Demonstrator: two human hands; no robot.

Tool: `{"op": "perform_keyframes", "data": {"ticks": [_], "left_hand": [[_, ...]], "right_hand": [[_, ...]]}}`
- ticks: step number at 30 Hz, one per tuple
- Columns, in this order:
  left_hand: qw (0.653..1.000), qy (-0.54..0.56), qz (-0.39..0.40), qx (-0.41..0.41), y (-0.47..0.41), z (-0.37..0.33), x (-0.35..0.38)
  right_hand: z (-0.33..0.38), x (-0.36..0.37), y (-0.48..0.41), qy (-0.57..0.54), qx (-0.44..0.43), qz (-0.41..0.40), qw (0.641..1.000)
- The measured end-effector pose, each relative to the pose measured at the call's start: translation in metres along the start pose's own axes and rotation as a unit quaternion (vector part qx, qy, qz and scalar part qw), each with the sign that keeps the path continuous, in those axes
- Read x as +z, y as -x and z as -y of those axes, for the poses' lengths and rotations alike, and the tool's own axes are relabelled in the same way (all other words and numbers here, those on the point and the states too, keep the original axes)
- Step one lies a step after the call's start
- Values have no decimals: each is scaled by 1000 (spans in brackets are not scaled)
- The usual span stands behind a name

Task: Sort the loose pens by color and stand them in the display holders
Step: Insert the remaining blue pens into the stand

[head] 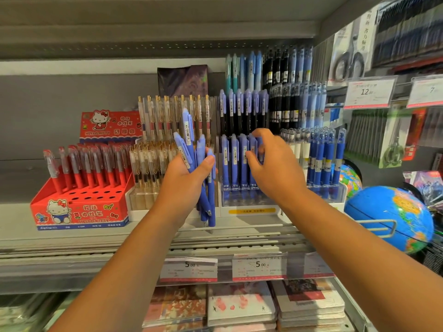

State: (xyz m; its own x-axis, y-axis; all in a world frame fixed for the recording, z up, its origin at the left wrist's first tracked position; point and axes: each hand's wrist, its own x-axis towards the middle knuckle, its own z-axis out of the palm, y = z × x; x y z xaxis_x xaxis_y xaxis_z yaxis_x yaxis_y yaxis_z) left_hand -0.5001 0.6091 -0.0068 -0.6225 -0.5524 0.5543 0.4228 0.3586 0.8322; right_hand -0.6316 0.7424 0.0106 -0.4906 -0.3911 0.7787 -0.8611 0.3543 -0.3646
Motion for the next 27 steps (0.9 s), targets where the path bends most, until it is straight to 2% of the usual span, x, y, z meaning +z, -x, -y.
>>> {"op": "perform_keyframes", "data": {"ticks": [2, 4, 6, 8, 10, 22, 27], "left_hand": [[1000, 2, 5, 11, 0, -1, 0], [1000, 3, 9, 17, 1, -2, 1], [1000, 3, 15, 14, 2, -3, 1], [1000, 7, 21, 8, 3, -5, 2], [1000, 18, 17, 1, 4, -7, 2], [999, 21, 21, -17, 5, -7, 3], [1000, 20, 17, 3, 4, -6, 3]], "right_hand": [[5, -3, 2, -7, -36, -52, 998], [11, -5, 4, -102, -84, -44, 990], [18, -4, 9, -217, -96, 48, 970], [22, 1, 14, -282, -82, 136, 946], [24, 5, 15, -310, -67, 161, 935], [22, -1, 16, -360, -23, 137, 922], [18, -5, 12, -435, 17, 112, 893]]}}
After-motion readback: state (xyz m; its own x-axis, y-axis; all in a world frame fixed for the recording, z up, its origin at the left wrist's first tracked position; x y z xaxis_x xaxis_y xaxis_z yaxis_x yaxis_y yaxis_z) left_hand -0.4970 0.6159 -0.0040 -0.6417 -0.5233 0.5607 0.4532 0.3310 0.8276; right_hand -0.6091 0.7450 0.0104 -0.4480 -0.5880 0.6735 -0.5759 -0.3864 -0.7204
